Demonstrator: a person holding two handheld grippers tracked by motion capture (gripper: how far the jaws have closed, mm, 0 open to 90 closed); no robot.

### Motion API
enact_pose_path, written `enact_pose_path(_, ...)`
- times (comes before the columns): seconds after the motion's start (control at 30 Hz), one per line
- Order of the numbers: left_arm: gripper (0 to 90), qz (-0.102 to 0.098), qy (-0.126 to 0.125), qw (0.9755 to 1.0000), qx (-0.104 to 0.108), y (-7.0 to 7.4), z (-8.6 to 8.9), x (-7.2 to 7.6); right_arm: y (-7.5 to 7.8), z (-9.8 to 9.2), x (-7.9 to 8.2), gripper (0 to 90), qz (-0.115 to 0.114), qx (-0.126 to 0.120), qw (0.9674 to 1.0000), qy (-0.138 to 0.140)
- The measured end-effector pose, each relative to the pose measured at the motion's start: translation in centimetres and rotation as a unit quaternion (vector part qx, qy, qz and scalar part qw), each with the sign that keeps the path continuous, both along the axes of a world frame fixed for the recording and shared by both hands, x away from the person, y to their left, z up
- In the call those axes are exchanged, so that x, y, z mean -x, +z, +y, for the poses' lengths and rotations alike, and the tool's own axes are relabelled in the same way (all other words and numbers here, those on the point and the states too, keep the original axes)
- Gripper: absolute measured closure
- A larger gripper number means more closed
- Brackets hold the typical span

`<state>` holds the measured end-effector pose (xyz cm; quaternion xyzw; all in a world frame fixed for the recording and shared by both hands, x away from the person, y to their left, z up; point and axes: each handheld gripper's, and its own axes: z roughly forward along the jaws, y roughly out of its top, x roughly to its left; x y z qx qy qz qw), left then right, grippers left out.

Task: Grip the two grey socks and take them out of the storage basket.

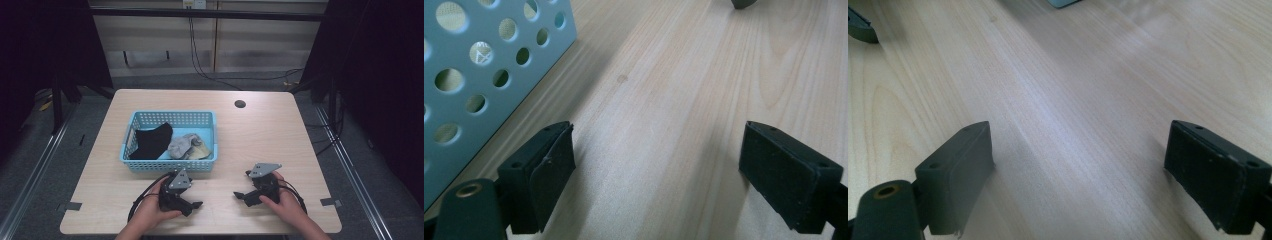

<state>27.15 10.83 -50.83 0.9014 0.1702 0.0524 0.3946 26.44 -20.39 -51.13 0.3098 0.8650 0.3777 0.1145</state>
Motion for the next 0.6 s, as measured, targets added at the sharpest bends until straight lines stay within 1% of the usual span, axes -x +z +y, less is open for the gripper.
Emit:
enact_pose_path(0.27, 14.1, 0.0, 0.003, 1.0, 0.0, 0.0, 0.0, 0.0, 0.0, 0.0, 0.0, 11.6, 0.0, 0.001, 1.0, 0.0)
enact_pose_path(0.3, 14.5, 0.001, 0.003, 1.0, -0.005, 0.1, 0.0, 0.0, 0.0, 0.0, 0.0, 11.6, 0.0, 0.0, 1.0, 0.0)
enact_pose_path(0.33, 14.7, 0.004, 0.005, 0.9999, -0.016, 0.3, -0.1, 0.0, 0.0, 0.0, 0.0, 11.6, 0.0, 0.001, 1.0, 0.0)
enact_pose_path(0.37, 14.9, 0.004, 0.005, 0.9999, -0.016, 0.3, -0.1, 0.0, 0.0, 0.0, 0.0, 11.6, 0.0, 0.001, 1.0, 0.0)
enact_pose_path(0.43, 15.6, 0.012, 0.011, 0.9993, -0.032, 0.7, -0.3, 0.2, 0.0, 0.0, 0.0, 11.6, 0.0, 0.001, 1.0, 0.0)
enact_pose_path(0.47, 15.8, 0.016, 0.009, 0.999, -0.041, 0.8, -0.3, 0.2, 0.0, 0.0, 0.0, 11.6, 0.0, 0.001, 1.0, 0.0)
enact_pose_path(0.5, 16.0, 0.019, -0.001, 0.9982, -0.058, 1.1, -0.2, 0.1, 0.0, 0.0, 0.0, 11.6, 0.0, 0.003, 1.0, -0.001)
enact_pose_path(0.53, 17.7, 0.025, 0.0, 0.9973, -0.068, 1.4, -0.2, 0.2, 0.0, 0.0, 0.0, 11.6, 0.0, 0.0, 1.0, 0.001)
enact_pose_path(0.6, 19.3, 0.043, 0.0, 0.996, -0.078, 2.0, 0.1, 0.2, 0.0, 0.0, 0.0, 11.6, 0.0, 0.001, 1.0, 0.0)
